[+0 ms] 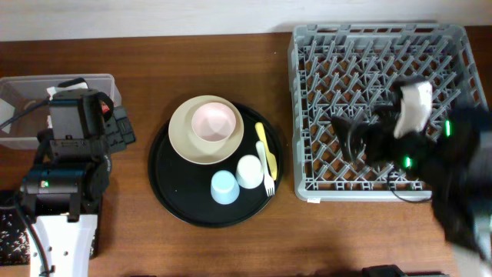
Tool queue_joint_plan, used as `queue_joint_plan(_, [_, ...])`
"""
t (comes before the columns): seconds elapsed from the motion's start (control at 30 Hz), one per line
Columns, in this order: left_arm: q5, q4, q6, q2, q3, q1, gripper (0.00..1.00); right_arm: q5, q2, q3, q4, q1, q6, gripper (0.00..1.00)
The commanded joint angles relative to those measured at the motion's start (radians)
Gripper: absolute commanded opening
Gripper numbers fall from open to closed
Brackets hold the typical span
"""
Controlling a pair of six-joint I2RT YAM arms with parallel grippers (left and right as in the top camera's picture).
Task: Sort waste into correct bins and load items into the dishwasher rack
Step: 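Reach the right gripper toward the stacked plate and bowl, then grasp the pink bowl rim with the right gripper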
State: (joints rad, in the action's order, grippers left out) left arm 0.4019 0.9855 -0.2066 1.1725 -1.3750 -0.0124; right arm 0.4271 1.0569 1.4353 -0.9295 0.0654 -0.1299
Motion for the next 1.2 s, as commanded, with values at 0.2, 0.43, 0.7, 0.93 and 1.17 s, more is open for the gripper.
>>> queue_joint_plan(0.2, [0.014, 0.0, -0.01, -0.007, -0.002, 0.004, 0.99, 0.375, 0.533, 0.282, 0.041, 0.081, -0.097, 0.98])
queue_joint_plan(0.43, [0.014, 0.0, -0.01, -0.007, -0.002, 0.004, 0.99, 0.082, 0.819, 0.275, 0.093, 0.343, -0.097, 0.66])
queue_joint_plan(0.7, [0.014, 0.0, -0.01, -0.007, -0.002, 0.004, 0.99, -0.447, 0.967, 0.274, 0.217, 0.543, -0.229, 0.55])
queue_joint_plan(0.93, [0.014, 0.0, -0.01, -0.007, -0.002, 0.004, 0.99, -0.439, 1.078, 0.274, 0.299, 0.564, -0.281, 0.46])
queue_joint_plan(1.17, [0.014, 0.0, -0.01, -0.007, -0.002, 0.004, 0.99, -0.436, 1.118, 0.266, 0.313, 0.564, -0.376, 0.43])
